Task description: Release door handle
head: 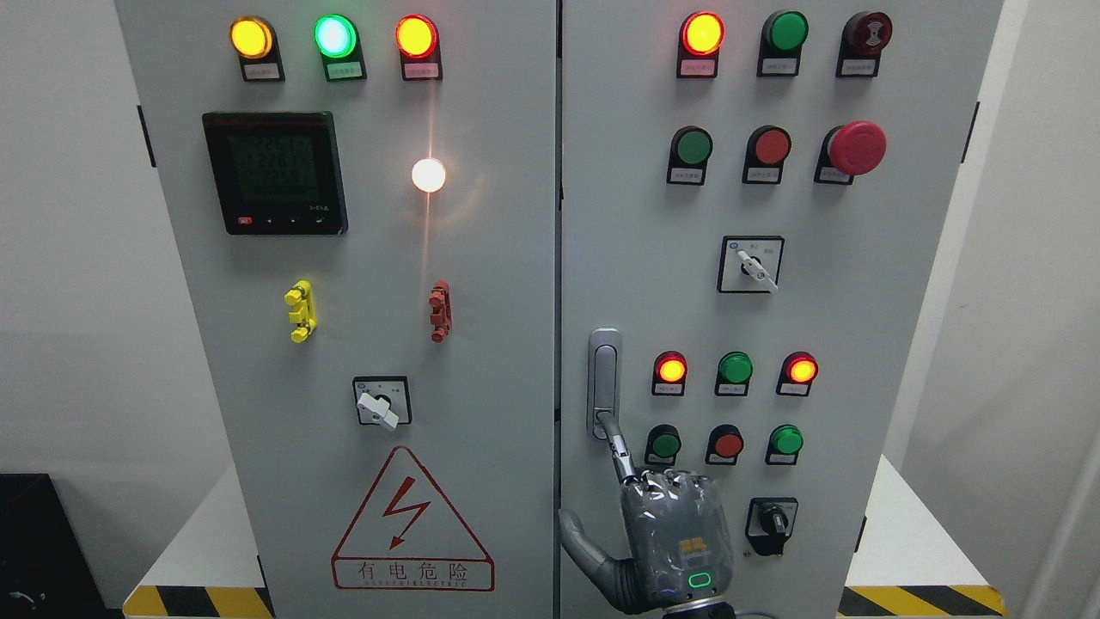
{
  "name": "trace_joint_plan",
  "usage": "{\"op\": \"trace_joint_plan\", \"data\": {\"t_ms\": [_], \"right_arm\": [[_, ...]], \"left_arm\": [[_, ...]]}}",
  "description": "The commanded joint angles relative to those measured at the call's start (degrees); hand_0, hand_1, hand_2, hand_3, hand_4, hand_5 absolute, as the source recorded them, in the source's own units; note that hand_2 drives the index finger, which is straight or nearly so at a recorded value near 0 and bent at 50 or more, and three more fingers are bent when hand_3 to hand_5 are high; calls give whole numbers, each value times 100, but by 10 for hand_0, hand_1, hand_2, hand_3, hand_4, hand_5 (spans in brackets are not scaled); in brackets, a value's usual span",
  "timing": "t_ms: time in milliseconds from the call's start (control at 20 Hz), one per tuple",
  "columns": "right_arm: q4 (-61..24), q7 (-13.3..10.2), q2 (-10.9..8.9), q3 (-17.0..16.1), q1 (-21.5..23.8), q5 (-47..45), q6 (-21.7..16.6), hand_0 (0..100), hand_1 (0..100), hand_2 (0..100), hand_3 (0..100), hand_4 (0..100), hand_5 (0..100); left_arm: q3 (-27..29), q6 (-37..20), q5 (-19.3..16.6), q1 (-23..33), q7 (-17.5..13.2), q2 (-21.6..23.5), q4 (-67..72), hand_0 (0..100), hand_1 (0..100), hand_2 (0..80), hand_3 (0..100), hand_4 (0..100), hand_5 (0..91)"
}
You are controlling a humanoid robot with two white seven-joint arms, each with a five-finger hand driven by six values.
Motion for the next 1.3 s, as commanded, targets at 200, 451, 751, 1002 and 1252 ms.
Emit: {"op": "trace_joint_plan", "data": {"t_ms": [200,451,751,1002,1252], "right_arm": [[83,29,19,-7,-29,8,184,304,196,75,1000,1000,1000],[101,29,19,1,-20,8,184,304,198,79,1000,1000,1000],[135,38,19,19,-20,-1,184,305,198,83,1000,1000,1000],[144,46,19,19,-20,-1,184,306,198,87,1000,1000,1000],[144,55,27,36,-20,-1,184,309,197,87,1000,1000,1000]], "left_arm": [[0,-4,-6,97,0,-9,-1,120,556,0,0,0,0],[0,-4,2,97,0,0,-1,120,556,0,0,0,0],[0,-4,2,97,0,0,-1,120,556,0,0,0,0],[0,-4,2,97,0,0,-1,120,556,0,0,0,0],[0,-4,-6,97,0,0,-1,120,556,0,0,0,0]]}}
